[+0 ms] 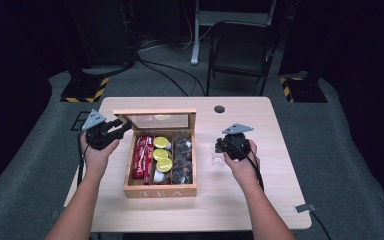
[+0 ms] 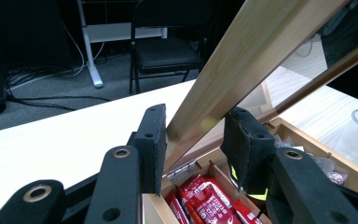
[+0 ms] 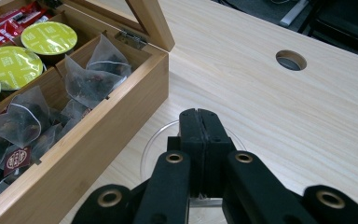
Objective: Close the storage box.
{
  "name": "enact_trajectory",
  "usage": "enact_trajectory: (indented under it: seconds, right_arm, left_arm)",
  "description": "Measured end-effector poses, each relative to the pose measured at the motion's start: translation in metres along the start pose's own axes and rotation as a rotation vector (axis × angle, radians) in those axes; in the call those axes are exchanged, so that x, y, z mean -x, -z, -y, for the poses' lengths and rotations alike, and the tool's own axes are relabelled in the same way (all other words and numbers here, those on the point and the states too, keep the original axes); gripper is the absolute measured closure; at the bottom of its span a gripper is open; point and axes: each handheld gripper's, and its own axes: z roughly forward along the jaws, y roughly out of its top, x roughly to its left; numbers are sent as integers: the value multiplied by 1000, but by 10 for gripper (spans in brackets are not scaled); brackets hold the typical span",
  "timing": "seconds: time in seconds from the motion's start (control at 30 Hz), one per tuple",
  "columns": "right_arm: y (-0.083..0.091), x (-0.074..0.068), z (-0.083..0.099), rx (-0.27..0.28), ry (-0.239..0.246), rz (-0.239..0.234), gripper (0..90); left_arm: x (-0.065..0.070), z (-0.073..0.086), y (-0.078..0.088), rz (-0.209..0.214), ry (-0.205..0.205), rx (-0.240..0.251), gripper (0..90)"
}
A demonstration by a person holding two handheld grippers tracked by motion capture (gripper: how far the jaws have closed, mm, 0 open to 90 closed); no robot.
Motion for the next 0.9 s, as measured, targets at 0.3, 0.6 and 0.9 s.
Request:
enact_trajectory:
  seconds: [0.3,0.6,0.9]
  right_arm:
    - [-6,-3,2,-18,-8,-3,799]
    - [3,-6,-5,48,-42,-19,617]
    - [10,-29,-22,151,-42,-64,457]
  left_arm:
    - [0,0,0,2,0,0,598]
    - [0,0,0,3,2,-1,597]
    - [2,-1,1,1,-1,-7,591]
